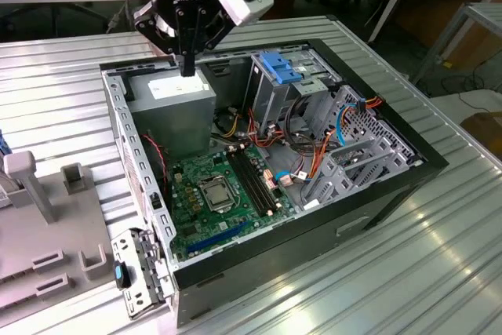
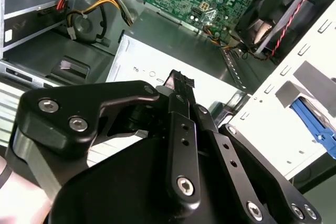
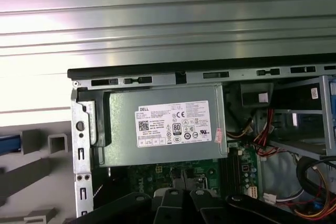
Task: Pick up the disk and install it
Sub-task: 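Reach for the disk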
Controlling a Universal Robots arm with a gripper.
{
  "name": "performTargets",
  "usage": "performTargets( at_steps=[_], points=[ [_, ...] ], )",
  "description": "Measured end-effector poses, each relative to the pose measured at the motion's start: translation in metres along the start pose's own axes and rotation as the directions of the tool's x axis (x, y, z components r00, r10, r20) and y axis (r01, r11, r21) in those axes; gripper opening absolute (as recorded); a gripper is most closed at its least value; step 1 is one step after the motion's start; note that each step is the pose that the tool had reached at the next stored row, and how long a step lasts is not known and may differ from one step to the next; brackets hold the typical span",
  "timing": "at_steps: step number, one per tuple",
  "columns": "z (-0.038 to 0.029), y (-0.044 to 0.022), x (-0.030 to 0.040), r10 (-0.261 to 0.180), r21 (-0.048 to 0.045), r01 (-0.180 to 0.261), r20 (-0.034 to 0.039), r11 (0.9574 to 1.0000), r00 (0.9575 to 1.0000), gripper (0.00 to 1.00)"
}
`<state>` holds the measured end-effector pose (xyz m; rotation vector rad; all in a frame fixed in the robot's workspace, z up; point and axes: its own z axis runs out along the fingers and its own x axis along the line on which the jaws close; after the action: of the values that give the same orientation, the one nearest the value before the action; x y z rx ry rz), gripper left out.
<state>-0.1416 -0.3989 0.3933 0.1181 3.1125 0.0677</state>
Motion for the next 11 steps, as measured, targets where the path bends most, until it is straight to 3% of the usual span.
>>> performTargets(
  at_steps=[7, 11],
  points=[
    [-0.0004, -0.0012, 0.0153, 0.0, 0.0, 0.0, 0.0, 1.0, 1.0, 0.11],
    [-0.0005, -0.0015, 0.0198, 0.0, 0.0, 0.0, 0.0, 1.0, 1.0, 0.11]
  ],
)
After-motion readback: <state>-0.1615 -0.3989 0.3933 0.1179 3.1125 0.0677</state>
